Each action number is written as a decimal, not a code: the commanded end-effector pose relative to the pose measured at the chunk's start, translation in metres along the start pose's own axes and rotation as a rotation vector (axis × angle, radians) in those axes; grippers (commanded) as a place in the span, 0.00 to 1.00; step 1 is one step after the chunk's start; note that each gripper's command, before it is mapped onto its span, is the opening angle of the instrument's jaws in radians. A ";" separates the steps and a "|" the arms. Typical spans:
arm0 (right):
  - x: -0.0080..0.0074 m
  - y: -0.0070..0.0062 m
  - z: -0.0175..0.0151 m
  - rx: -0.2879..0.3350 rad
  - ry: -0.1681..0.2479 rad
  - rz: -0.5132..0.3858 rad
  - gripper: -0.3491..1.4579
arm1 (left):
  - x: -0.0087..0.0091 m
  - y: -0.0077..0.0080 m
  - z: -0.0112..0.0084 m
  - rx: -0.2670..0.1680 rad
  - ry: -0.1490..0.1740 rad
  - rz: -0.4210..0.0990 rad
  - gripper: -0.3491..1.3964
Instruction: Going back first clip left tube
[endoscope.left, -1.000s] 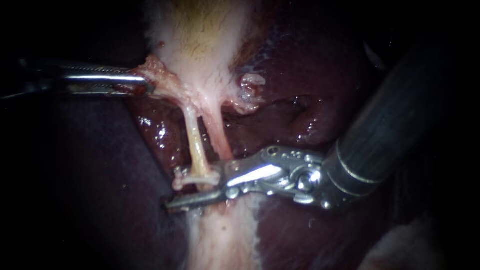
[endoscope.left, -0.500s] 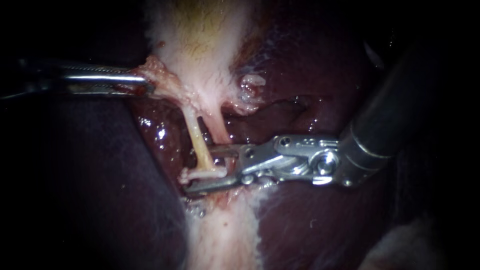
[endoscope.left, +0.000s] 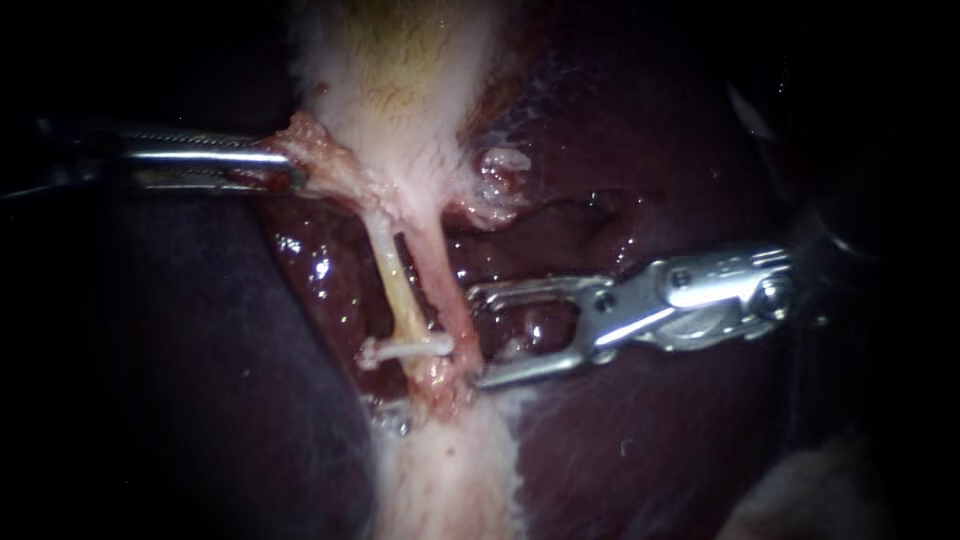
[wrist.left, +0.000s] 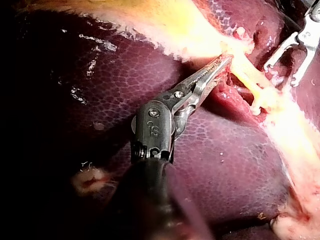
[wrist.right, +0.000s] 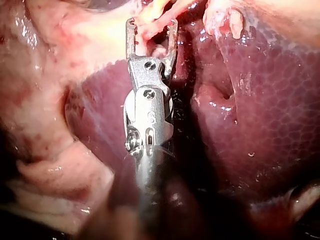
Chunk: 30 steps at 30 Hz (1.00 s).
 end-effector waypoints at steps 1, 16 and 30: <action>0.0000 -0.0001 -0.0006 -0.001 0.000 -0.007 0.47 | 0.0000 0.0000 0.0000 0.000 0.000 0.000 0.00; 0.0008 0.0003 -0.0077 -0.045 0.002 -0.040 0.47 | 0.0000 -0.0001 0.0001 -0.001 0.000 0.000 0.00; 0.0008 0.0002 -0.0081 -0.043 0.002 -0.039 0.47 | -0.0023 -0.0010 0.0021 0.011 0.004 0.018 0.00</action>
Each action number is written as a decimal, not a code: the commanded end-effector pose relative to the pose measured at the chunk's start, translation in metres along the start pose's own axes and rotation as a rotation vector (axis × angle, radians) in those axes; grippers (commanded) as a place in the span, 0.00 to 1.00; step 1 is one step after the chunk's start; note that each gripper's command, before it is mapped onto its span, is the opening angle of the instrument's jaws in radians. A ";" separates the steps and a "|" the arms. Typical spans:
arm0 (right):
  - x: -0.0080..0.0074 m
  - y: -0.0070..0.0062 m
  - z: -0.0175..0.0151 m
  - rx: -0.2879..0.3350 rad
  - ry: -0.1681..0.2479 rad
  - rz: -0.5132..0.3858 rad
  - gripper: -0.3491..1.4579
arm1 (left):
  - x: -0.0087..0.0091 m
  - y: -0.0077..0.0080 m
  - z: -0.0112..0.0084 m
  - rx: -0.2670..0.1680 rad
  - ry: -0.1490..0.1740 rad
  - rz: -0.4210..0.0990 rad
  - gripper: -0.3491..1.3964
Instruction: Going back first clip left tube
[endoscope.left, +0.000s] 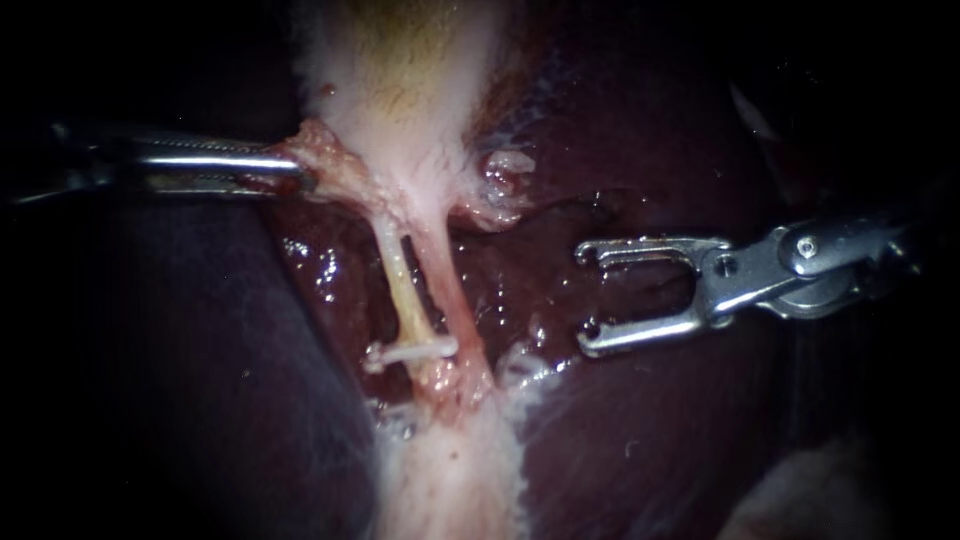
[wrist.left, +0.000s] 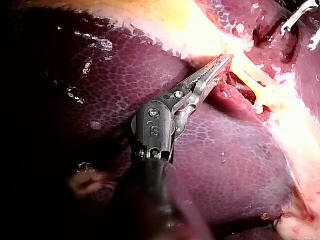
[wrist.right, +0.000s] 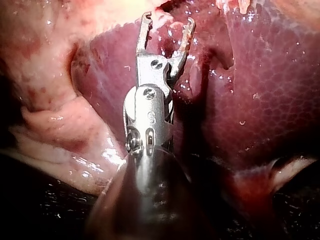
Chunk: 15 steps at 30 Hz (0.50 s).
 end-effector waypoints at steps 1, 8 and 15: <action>0.0000 0.0000 0.0000 0.000 0.000 0.000 0.47 | -0.0002 -0.0001 0.0003 0.008 -0.001 0.002 0.00; 0.0000 -0.0001 0.0000 0.001 0.000 0.000 0.47 | -0.0013 -0.0011 0.0016 0.010 -0.010 0.008 0.00; 0.0000 -0.0002 -0.0001 0.001 0.000 0.000 0.47 | -0.0023 -0.0018 0.0028 0.011 -0.019 0.013 0.00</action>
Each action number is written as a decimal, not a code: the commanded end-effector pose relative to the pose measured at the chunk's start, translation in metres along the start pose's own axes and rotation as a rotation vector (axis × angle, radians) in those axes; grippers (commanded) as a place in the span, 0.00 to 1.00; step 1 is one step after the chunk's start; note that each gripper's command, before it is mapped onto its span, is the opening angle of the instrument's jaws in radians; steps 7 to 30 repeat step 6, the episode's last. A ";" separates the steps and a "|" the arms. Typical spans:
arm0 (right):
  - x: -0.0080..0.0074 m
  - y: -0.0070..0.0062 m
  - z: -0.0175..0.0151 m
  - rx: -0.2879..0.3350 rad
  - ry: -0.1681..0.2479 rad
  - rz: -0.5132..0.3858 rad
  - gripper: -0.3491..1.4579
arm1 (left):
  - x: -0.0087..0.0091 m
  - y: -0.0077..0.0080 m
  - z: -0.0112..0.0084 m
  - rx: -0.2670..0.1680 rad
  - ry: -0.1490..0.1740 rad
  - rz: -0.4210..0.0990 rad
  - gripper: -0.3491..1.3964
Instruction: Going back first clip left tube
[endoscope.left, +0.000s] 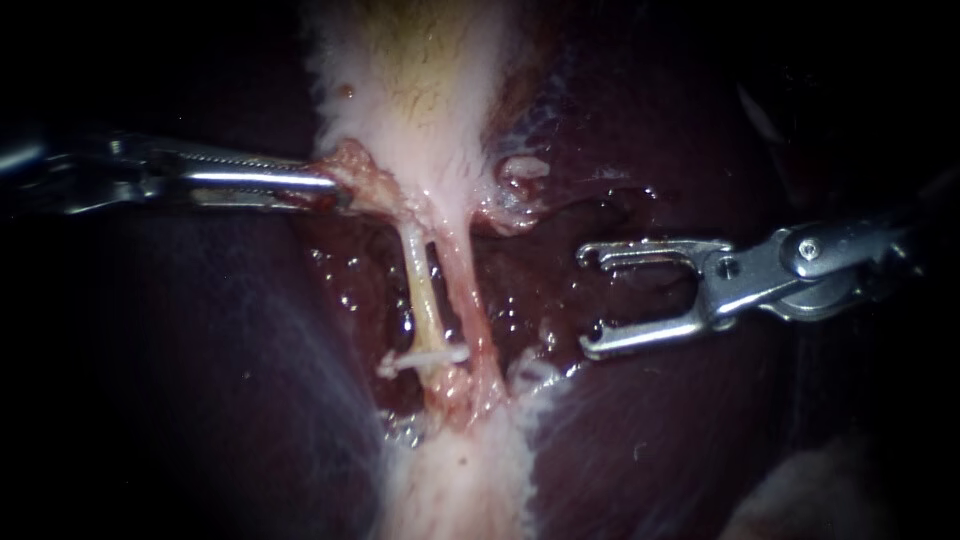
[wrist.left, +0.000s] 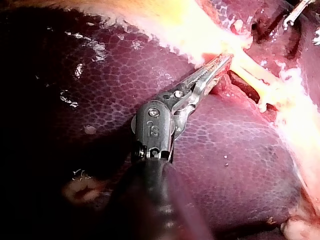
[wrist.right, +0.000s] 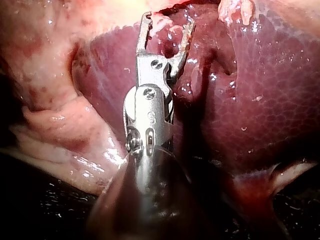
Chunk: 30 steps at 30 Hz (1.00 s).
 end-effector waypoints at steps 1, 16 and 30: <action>0.0000 0.0000 0.0000 0.000 0.000 0.000 0.47 | -0.0001 0.0000 0.0001 0.004 -0.003 -0.001 0.00; 0.0000 0.0000 -0.0001 0.000 0.000 0.000 0.47 | -0.0001 -0.0001 0.0002 0.001 -0.004 -0.001 0.00; 0.0000 0.0000 -0.0001 0.000 0.000 0.000 0.47 | -0.0001 -0.0001 0.0002 0.001 -0.004 -0.001 0.00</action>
